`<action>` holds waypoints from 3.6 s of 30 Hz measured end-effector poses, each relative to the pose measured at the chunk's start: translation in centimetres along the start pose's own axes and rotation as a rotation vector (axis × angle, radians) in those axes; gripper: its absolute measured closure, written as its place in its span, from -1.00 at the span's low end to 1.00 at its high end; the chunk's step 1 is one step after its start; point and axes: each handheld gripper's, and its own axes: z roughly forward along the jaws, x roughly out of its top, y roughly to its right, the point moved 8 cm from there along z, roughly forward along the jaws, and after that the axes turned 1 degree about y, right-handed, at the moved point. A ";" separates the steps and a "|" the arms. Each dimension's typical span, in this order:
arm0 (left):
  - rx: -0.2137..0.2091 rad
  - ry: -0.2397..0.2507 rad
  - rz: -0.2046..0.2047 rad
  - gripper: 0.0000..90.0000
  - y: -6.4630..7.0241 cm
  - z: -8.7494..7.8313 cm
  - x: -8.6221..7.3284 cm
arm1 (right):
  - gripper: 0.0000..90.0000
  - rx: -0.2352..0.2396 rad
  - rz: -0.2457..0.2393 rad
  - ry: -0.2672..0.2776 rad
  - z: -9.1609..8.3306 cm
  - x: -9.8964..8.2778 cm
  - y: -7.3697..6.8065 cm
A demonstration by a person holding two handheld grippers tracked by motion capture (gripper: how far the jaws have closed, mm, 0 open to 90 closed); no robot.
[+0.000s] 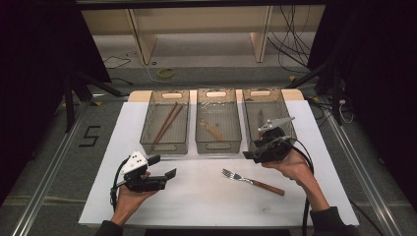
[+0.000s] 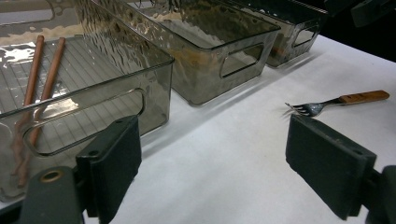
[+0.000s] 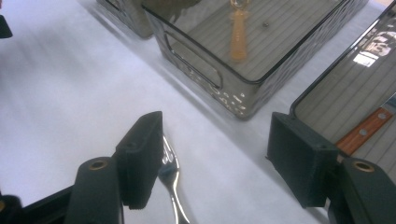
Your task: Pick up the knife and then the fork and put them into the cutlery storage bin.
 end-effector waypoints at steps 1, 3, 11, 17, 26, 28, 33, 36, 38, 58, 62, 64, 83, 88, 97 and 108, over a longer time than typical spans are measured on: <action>0.000 0.001 0.000 -0.61 0.0 0.0 0.0 | -0.18 0.003 -0.001 -0.005 0.0 -0.1 -0.1; -0.001 0.000 0.003 -0.61 0.0 0.0 0.0 | -0.19 0.002 -0.002 -0.015 0.1 -0.4 -0.1; -0.002 0.000 0.004 -0.61 0.0 0.0 0.0 | -0.22 0.014 -0.020 -0.083 0.5 -2.0 -0.8; -0.002 -0.001 0.007 -0.61 0.0 0.0 0.0 | -0.23 0.014 -0.031 -0.133 0.8 -3.2 -0.8; -0.002 -0.001 0.010 -0.61 0.1 0.0 0.0 | -0.17 0.012 -0.051 -0.215 1.1 -5.1 -0.9; -0.001 -0.001 0.007 -0.61 0.1 0.0 0.0 | -0.14 0.012 -0.054 -0.230 1.1 -5.4 -0.9; -0.003 -0.001 0.009 -0.61 0.1 0.0 0.0 | -0.04 0.009 -0.069 -0.285 1.3 -6.6 -0.9; -0.001 0.000 0.010 -0.61 0.1 0.0 0.0 | 0.01 0.006 -0.073 -0.306 1.4 -7.1 -1.1; -0.002 -0.001 0.008 -0.61 0.1 0.0 0.0 | 0.04 0.005 -0.078 -0.321 1.5 -7.4 -1.1; -0.003 -0.001 0.011 -0.61 0.2 0.0 0.0 | 0.36 0.018 -0.117 -0.404 2.5 -9.1 -1.2; -0.004 -0.001 0.013 -0.61 0.2 0.0 0.0 | 0.45 0.013 -0.131 -0.428 2.9 -9.5 -1.3; -0.004 -0.001 0.012 -0.61 0.2 0.0 0.0 | 0.50 0.007 -0.145 -0.438 3.1 -9.7 -1.4; -0.003 0.001 0.011 -0.61 0.1 0.0 0.0 | 0.72 -0.001 -0.195 -0.455 3.1 -9.8 -1.8; -0.002 0.000 0.010 -0.61 0.1 0.0 0.0 | 0.73 -0.003 -0.202 -0.454 3.1 -9.7 -1.8; -0.006 0.000 0.012 -0.61 0.0 0.0 0.0 | 0.73 -0.004 -0.176 -0.409 2.6 -9.0 -1.6; -0.005 0.002 0.007 -0.61 -0.1 0.0 -0.1 | 0.73 0.019 -0.154 -0.343 2.0 -7.9 -1.6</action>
